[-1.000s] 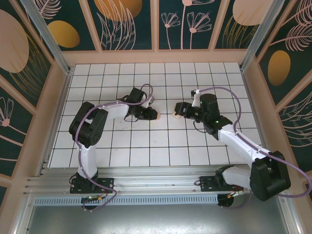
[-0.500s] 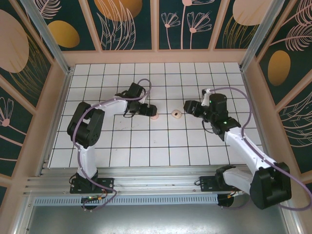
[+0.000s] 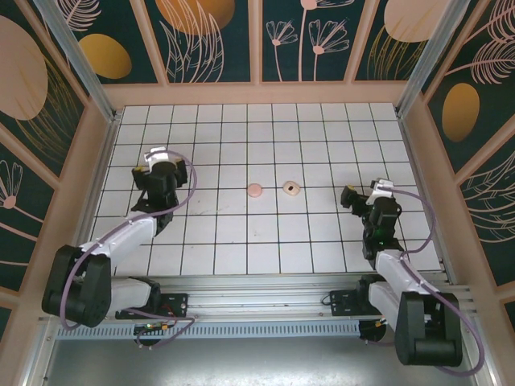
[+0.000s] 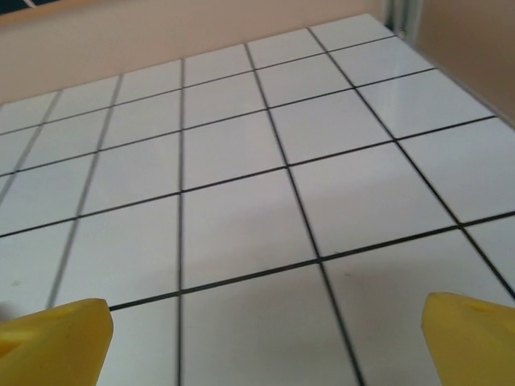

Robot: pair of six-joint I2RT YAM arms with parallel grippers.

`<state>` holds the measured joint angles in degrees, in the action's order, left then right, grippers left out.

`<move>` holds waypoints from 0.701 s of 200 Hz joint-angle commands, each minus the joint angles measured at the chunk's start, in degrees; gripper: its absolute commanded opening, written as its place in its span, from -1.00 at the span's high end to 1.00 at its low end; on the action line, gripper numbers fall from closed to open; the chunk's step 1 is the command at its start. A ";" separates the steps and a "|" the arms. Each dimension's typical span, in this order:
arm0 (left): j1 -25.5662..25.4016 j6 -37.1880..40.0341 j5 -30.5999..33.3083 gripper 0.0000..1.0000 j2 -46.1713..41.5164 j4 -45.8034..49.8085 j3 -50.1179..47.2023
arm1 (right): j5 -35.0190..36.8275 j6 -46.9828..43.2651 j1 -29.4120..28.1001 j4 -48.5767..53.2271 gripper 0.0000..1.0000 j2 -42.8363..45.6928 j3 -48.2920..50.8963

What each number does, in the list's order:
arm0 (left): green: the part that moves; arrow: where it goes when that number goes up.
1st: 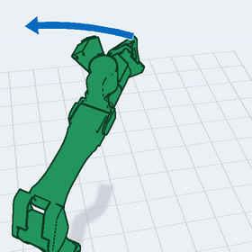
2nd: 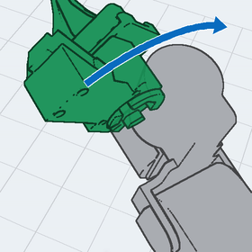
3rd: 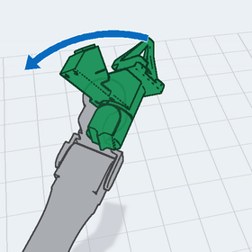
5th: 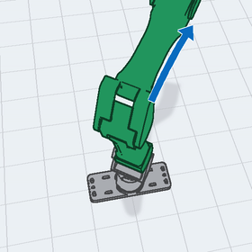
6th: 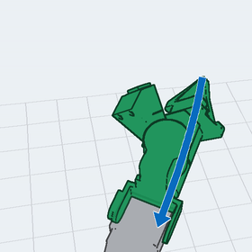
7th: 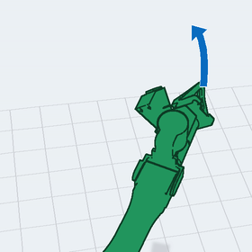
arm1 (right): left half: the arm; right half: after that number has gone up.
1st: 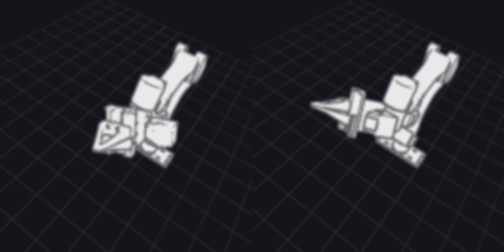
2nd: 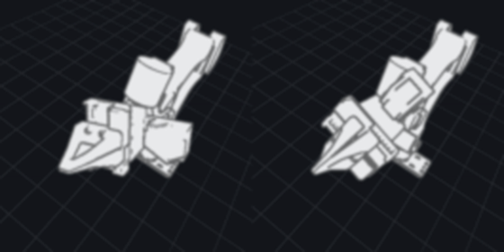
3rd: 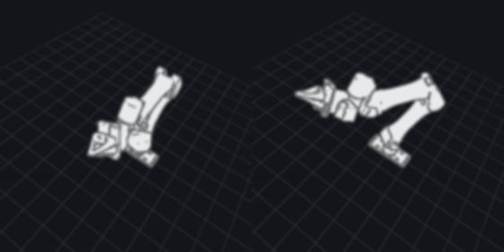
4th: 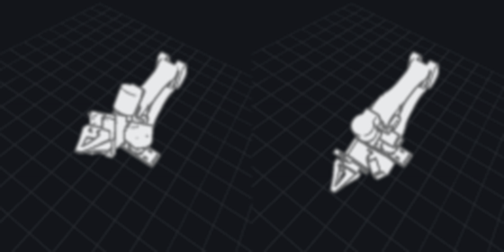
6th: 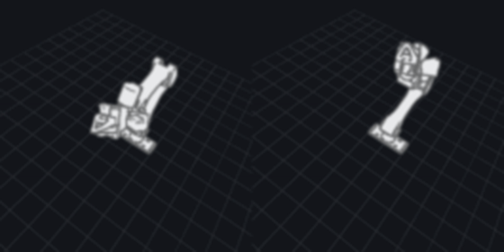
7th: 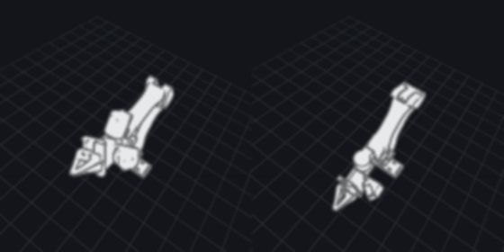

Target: Insert wireless bluetooth earbuds into charging case

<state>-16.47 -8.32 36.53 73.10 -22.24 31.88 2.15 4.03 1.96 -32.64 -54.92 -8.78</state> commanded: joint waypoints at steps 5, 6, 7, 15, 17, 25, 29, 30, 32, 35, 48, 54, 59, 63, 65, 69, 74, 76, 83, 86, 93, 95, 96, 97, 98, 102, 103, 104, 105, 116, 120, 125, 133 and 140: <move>0.59 5.95 3.98 -0.98 2.39 -20.75 -6.90 | -0.97 -3.47 3.40 -17.60 -0.98 -5.75 2.12; 0.58 6.17 3.85 -0.98 2.57 -21.67 -7.26 | -0.99 -3.44 3.53 -18.01 -0.98 -6.00 2.24; 0.61 6.36 3.57 -0.98 2.75 -22.61 -7.44 | -1.00 -3.43 3.60 -18.39 -0.98 -6.44 2.34; 0.58 7.30 2.00 -0.98 4.38 -30.83 -11.00 | -2.20 -3.46 4.18 -19.93 -0.98 -8.72 1.82; 0.61 7.54 1.49 -0.98 4.87 -33.06 -11.63 | -2.80 -3.67 4.30 -19.94 -0.98 -9.13 1.46; 0.65 9.61 -0.25 -0.98 7.04 -37.63 -13.92 | -4.21 -4.73 4.50 -22.05 -0.98 -11.19 0.84; 0.65 10.24 -0.10 -0.98 8.04 -39.76 -14.52 | -4.81 -5.09 4.54 -24.01 -0.98 -12.25 0.90; 0.65 10.42 -0.04 -0.98 8.47 -40.53 -14.81 | -4.98 -5.13 4.55 -24.60 -0.98 -12.51 0.93; 0.65 10.89 0.14 -0.98 9.17 -42.19 -15.28 | -5.25 -5.23 4.55 -25.63 -0.98 -13.14 1.06; 0.65 12.00 0.58 -0.97 9.99 -44.84 -15.82 | -5.66 -5.26 4.59 -27.62 -0.98 -14.14 1.25; 1.32 13.79 -2.24 -0.97 10.42 -50.81 -18.23 | -7.41 -5.79 4.76 -31.66 -0.98 -18.06 0.35; 2.29 12.28 -1.75 -0.98 11.17 -53.86 -19.55 | -7.79 -6.00 4.71 -27.68 -0.98 -19.02 -2.07; 3.30 11.51 -2.31 -0.98 12.08 -57.01 -20.75 | -8.32 -6.24 4.74 -27.18 -0.98 -20.37 -3.23; 3.93 10.58 -2.07 -0.98 12.47 -59.71 -21.78 | -8.51 -6.42 4.75 -25.30 -0.98 -20.92 -4.36; 4.30 10.00 -2.39 -0.98 12.41 -60.30 -22.10 | -8.71 -6.54 4.69 -24.45 -0.98 -21.11 -4.81; 5.31 8.91 -4.23 -0.97 11.85 -60.43 -22.81 | -9.21 -6.77 4.78 -24.40 -0.98 -21.81 -5.38; 6.82 7.60 -7.17 -0.97 10.62 -59.21 -23.53 | -9.68 -7.04 4.65 -23.60 -0.98 -22.12 -6.01; 7.46 7.08 -8.74 -0.98 10.32 -58.86 -23.73 | -9.92 -7.20 4.64 -23.08 -0.98 -22.13 -6.24; 10.19 4.97 -14.21 -0.98 10.77 -59.46 -24.56 | -10.47 -7.50 4.66 -23.28 -0.98 -22.37 -6.30; 11.40 4.15 -16.29 -0.98 11.92 -60.01 -24.73 | -10.64 -7.57 4.64 -22.99 -0.98 -22.22 -6.31; 12.90 3.95 -16.89 -0.98 16.56 -66.59 -24.17 | -10.76 -7.59 4.69 -23.53 -0.98 -22.08 -5.93; 12.94 4.13 -16.66 -0.98 16.90 -66.59 -23.65 | -10.77 -7.56 4.71 -23.52 -0.98 -21.97 -5.84; 12.95 4.11 -16.62 -0.98 16.81 -65.81 -23.32 | -10.77 -7.55 4.72 -23.52 -0.98 -21.93 -5.83; 12.95 4.11 -16.69 -0.98 16.55 -64.59 -22.94 | -10.81 -7.55 4.72 -23.48 -0.98 -21.87 -5.78; 12.95 3.75 -16.77 -0.98 16.15 -62.92 -22.44 | -10.83 -7.55 4.72 -23.54 -0.98 -21.89 -5.75; 12.95 2.99 -16.98 -0.98 14.02 -54.19 -20.06 | -10.78 -7.55 4.75 -23.96 -0.98 -21.82 -5.64; 12.95 2.71 -17.00 -0.98 13.53 -51.92 -19.33 | -10.81 -7.50 4.74 -23.96 -0.98 -21.82 -5.64; 13.00 2.48 -17.06 -0.97 13.15 -49.91 -18.75 | -10.79 -7.48 4.77 -23.96 -0.98 -21.77 -5.64; 13.11 2.32 -17.26 -0.98 12.91 -48.51 -18.28 | -10.73 -7.47 4.79 -23.96 -0.98 -21.75 -5.64; 14.19 2.13 -17.17 -0.98 15.54 -57.40 -20.42 | -10.39 -7.48 4.72 -24.23 -0.98 -21.59 -5.30; 14.26 1.67 -17.17 -0.98 15.19 -56.51 -20.27 | -10.25 -7.34 4.73 -24.29 -0.98 -21.62 -5.35; 14.26 1.64 -17.27 -0.98 13.90 -52.26 -19.34 | -9.78 -7.18 4.72 -24.32 -0.98 -21.64 -5.36; 14.21 1.77 -17.15 -0.98 13.88 -52.66 -19.61 | -8.86 -6.82 4.79 -24.13 -0.98 -21.84 -5.54; 14.20 1.80 -17.11 -0.98 14.37 -54.20 -19.79 | -7.92 -6.52 4.72 -23.95 -0.98 -22.05 -5.84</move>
<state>-2.68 -4.27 22.22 87.42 -74.37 11.57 -7.42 -2.07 6.35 -54.24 -76.99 -13.82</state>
